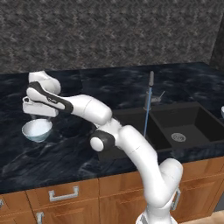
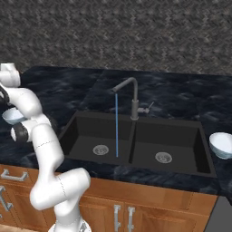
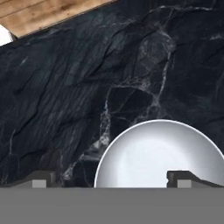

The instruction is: Rinse each bowl for a few seconds and place them down in the sink or on the counter.

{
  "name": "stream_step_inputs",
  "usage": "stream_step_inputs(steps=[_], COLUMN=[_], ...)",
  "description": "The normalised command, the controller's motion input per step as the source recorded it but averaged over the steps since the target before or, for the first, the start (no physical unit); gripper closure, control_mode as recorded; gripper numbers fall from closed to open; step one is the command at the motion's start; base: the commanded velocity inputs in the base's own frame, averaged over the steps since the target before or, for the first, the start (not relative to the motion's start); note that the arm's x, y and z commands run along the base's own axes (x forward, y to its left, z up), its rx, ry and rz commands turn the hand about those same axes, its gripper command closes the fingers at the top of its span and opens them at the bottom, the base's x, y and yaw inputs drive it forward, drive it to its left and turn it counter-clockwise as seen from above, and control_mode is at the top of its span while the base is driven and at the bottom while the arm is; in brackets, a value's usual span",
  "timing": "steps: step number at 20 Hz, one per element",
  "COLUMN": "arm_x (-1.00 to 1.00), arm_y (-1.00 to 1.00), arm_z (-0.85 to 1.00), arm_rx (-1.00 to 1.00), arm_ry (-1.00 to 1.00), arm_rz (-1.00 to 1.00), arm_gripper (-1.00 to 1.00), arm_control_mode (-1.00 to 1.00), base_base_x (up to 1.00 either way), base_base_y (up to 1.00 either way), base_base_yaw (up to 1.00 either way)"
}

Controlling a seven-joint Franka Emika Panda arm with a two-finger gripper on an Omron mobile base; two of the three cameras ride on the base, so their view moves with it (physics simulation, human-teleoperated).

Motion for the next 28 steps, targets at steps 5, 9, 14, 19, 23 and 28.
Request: stream_step_inputs(steps=[5, 9, 14, 19, 23, 28], arm_x=[-0.36, -0.45, -0.38, -0.25, -0.10, -0.23], arm_y=[-0.43, -0.48, -0.40, -0.31, -0.39, -0.41], arm_z=[-0.23, -0.32, -0.45, -0.49, -0.32, -0.40], arm_rx=[0.00, 0.00, 0.01, 0.06, 0.17, 0.22], arm_ry=[-0.01, -0.13, -0.19, -0.20, -0.15, -0.15], arm_rz=[-0.01, -0.04, -0.09, -0.14, -0.10, -0.02], arm_gripper=[-1.00, -1.00, -1.00, -1.00, -1.00, -1.00], arm_control_mode=[-1.00, -1.00, -1.00, -1.00, -1.00, -1.00], base_base_x=[0.00, 0.00, 0.00, 0.00, 0.00, 0.00], base_base_y=[0.00, 0.00, 0.00, 0.00, 0.00, 0.00], base_base_yaw=[0.00, 0.00, 0.00, 0.00, 0.00, 0.00])
